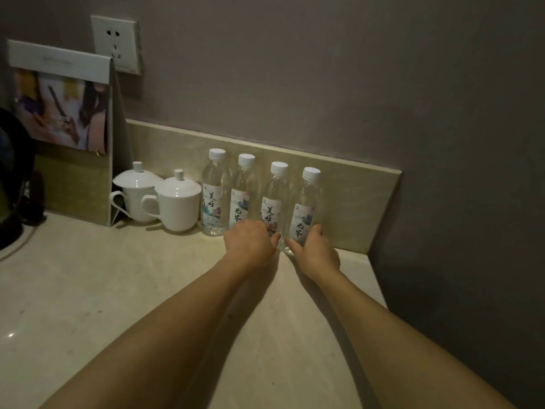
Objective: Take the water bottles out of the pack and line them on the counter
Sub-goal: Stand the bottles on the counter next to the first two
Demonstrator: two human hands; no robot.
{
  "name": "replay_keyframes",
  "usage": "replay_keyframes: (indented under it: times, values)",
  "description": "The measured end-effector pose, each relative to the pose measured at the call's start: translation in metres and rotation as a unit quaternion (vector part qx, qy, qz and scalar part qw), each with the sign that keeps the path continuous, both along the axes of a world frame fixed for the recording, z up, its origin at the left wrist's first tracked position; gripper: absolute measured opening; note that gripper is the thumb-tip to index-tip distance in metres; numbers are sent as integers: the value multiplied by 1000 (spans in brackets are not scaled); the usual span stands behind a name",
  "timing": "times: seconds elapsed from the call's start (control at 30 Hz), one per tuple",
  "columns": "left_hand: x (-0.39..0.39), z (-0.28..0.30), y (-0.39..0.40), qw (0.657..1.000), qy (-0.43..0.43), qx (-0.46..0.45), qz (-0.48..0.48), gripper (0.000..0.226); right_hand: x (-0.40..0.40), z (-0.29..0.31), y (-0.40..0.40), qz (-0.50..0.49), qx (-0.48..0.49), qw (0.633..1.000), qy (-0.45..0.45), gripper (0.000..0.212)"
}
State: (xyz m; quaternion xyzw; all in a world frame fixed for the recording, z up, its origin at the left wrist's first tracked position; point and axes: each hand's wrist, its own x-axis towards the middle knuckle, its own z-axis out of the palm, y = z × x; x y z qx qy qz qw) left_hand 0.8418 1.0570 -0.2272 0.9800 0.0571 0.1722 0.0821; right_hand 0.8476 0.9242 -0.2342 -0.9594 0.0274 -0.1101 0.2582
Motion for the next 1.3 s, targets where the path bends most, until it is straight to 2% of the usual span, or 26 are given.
replay_keyframes:
  times: [1.0, 1.3]
  values:
    - [9, -6, 7, 997, -63, -50, 21, 55, 7, 4, 6, 6, -18, 1000, -1, 52]
    - [11, -5, 11, 996, -70, -56, 18, 55, 7, 1, 6, 17, -52, 998, -22, 54]
